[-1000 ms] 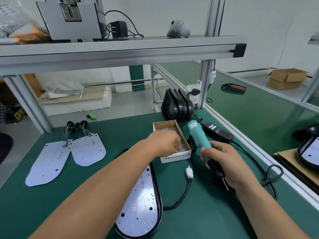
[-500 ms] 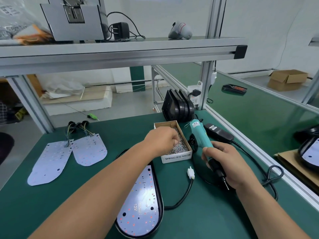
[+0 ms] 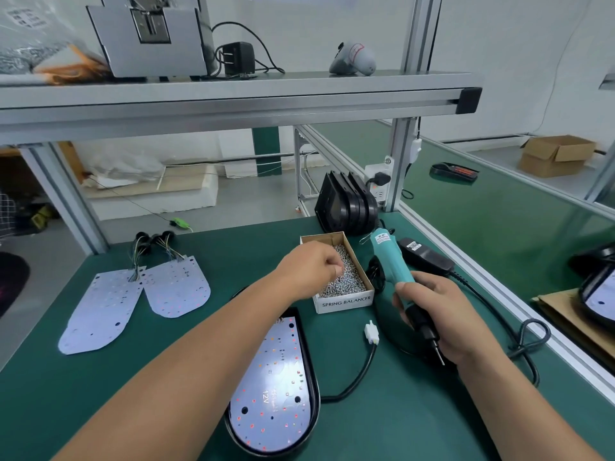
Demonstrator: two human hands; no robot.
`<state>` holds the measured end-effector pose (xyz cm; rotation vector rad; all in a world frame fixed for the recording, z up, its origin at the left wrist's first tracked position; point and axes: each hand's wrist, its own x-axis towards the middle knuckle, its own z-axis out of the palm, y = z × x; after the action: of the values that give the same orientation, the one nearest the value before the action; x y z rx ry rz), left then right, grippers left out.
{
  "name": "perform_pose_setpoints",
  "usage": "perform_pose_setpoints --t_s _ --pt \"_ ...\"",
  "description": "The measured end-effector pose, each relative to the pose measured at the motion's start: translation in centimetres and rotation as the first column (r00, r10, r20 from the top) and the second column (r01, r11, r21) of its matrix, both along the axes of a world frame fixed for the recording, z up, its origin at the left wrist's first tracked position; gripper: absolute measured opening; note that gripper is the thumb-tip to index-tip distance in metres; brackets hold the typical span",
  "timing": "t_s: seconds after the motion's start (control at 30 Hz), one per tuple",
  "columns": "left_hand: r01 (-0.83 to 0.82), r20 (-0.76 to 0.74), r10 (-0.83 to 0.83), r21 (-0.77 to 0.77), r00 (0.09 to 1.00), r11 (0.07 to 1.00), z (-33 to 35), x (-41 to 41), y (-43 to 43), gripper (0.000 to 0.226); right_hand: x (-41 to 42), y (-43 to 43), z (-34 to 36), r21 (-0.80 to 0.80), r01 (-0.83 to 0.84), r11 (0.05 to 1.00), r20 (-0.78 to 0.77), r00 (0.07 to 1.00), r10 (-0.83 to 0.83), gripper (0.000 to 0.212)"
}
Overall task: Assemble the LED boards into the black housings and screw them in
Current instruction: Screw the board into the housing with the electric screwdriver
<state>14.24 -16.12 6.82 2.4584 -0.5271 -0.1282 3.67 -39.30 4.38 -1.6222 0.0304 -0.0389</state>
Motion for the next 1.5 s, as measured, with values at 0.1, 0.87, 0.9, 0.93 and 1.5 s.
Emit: perform_pose_setpoints --t_s 0.1,0.87,0.9,0.93,1.5 --pt "-0.128 -0.158 0.075 -0.354 0.984 0.926 1.5 -0.9 0.6 0.012 0.3 -0.3 -0.3 0.105 -0.005 0.994 0.003 1.0 0.005 0.029" --pt "-0.636 -0.653 -0.373 -0.749 0.659 0.188 1.8 -15.8 11.5 0.018 1.5 12.8 6.5 0.767 0.075 0.637 -0.035 0.997 -0.075 0.05" --pt "-0.628 -0.648 -0.37 -0.755 0.666 0.192 1.9 -15.9 11.4 0.019 1.9 13.3 6.9 0.788 0.087 0.61 -0.032 0.995 -0.099 0.048" --pt "-0.625 -0.645 -0.372 -0.757 0.668 0.191 1.8 -16.0 11.3 0.02 2.1 13.6 7.1 0.802 0.091 0.591 -0.026 0.993 -0.117 0.046" --pt "-0.434 -0.532 -0.234 -0.824 0.814 0.364 1.0 -17.5 10.8 0.024 0.9 14.1 5.3 0.889 -0.008 0.457 0.063 0.992 -0.105 0.048"
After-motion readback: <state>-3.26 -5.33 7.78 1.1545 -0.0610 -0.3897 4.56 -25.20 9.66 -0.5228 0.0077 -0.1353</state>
